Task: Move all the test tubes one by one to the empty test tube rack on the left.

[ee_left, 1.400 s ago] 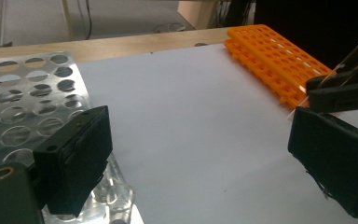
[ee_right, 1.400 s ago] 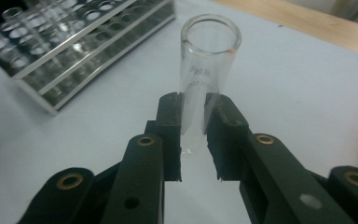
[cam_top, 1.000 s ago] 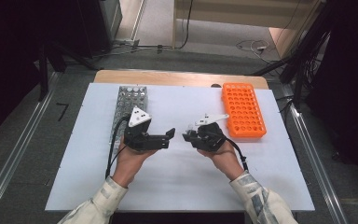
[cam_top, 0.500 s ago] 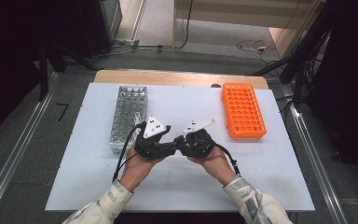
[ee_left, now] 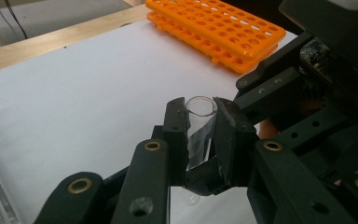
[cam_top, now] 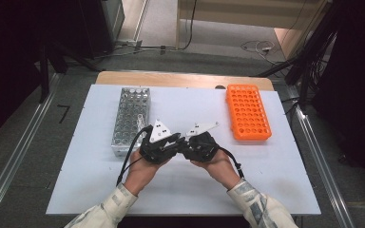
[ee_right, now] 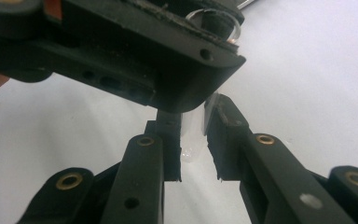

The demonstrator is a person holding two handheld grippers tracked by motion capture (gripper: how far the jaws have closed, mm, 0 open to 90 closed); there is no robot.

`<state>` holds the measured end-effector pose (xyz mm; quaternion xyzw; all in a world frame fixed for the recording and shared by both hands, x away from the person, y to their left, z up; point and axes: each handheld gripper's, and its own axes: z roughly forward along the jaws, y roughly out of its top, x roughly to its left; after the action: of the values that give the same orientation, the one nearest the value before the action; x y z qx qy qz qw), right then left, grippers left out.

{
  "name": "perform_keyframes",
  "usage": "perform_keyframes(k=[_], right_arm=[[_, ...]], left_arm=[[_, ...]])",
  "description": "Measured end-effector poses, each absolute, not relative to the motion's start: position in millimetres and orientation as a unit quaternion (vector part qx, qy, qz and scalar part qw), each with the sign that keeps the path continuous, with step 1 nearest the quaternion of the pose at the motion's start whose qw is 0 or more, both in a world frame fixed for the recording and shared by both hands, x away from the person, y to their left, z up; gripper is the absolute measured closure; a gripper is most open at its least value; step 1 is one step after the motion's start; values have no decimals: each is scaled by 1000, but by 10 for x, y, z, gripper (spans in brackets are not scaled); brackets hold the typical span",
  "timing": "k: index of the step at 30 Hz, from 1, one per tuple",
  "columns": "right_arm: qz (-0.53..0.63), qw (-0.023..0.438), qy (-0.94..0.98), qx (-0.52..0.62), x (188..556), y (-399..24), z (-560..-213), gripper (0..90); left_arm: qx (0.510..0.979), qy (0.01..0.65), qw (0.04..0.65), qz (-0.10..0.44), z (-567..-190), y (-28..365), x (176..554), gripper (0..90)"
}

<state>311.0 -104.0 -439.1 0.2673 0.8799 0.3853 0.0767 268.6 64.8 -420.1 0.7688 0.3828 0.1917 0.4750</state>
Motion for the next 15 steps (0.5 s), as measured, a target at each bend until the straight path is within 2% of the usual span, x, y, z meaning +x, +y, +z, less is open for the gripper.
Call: perform_keyframes(k=[2, 5, 8, 10, 15], right_arm=[[386, 77, 879, 269, 3106, -1044, -4389, 726], [388, 75, 878, 270, 3100, -1055, -4383, 668], [388, 76, 877, 273, 3091, -1078, -4365, 544], [390, 76, 875, 278, 3089, -1102, -4353, 523], [393, 81, 869, 289, 3117, -1186, -4324, 350]], left_arm=[[768, 384, 475, 192, -4197, 646, 2688, 745], [766, 386, 475, 196, -4181, 644, 2694, 747], [764, 388, 475, 200, -4160, 646, 2700, 748], [762, 391, 476, 199, -4153, 642, 2707, 748], [760, 396, 475, 198, -4129, 633, 2736, 748]])
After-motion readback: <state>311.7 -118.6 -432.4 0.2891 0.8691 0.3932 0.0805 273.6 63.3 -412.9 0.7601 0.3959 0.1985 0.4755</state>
